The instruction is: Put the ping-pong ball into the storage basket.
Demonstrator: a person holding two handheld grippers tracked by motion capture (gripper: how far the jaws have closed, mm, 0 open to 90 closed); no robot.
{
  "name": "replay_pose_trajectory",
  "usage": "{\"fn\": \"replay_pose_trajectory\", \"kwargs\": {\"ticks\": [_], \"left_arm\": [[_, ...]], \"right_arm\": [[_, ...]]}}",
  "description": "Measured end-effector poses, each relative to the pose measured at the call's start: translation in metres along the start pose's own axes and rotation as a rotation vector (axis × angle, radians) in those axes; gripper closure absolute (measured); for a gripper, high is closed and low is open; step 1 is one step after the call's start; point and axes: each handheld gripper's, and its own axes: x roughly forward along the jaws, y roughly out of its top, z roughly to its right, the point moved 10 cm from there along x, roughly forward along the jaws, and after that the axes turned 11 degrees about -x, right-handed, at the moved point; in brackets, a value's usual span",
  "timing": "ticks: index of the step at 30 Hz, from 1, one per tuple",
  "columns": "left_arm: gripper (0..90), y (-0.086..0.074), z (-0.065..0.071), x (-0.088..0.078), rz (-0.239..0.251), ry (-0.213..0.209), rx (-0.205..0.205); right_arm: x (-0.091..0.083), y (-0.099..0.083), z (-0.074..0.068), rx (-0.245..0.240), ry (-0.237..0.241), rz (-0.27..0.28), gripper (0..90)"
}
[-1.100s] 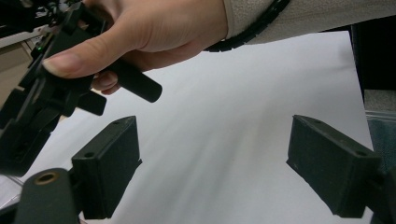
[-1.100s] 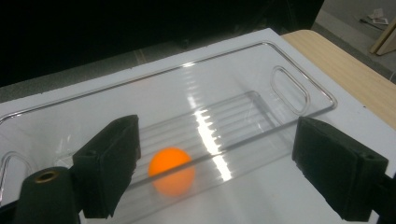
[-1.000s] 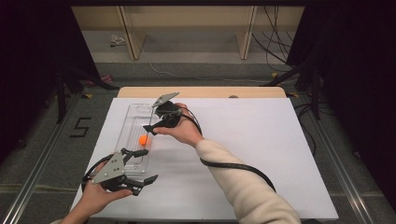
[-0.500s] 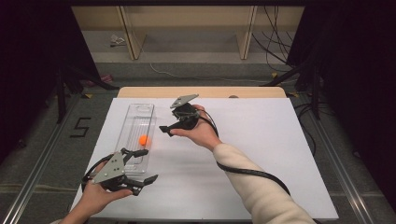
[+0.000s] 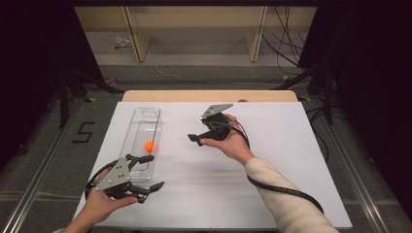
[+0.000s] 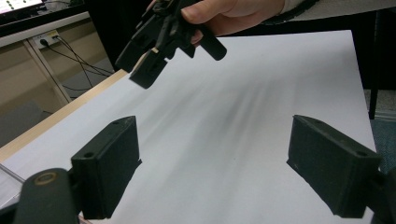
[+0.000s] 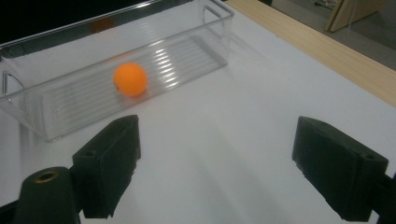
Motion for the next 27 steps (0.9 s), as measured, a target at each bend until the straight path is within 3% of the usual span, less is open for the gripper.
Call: {"fn": "replay_pose_trajectory", "kwargs": {"ticks": [14,27], "left_arm": [[16.2,0.0,-0.001,0.0,0.0,0.002,-0.002],[16.1,0.0,-0.001,0.0,0.0,0.005,-0.002]], "right_arm": [[-0.042,-0.043,0.013,0.05,-0.056,-0.009,16.3],[-0.081,-0.07,0.019,0.092,-0.108,0.009,16.3]]}}
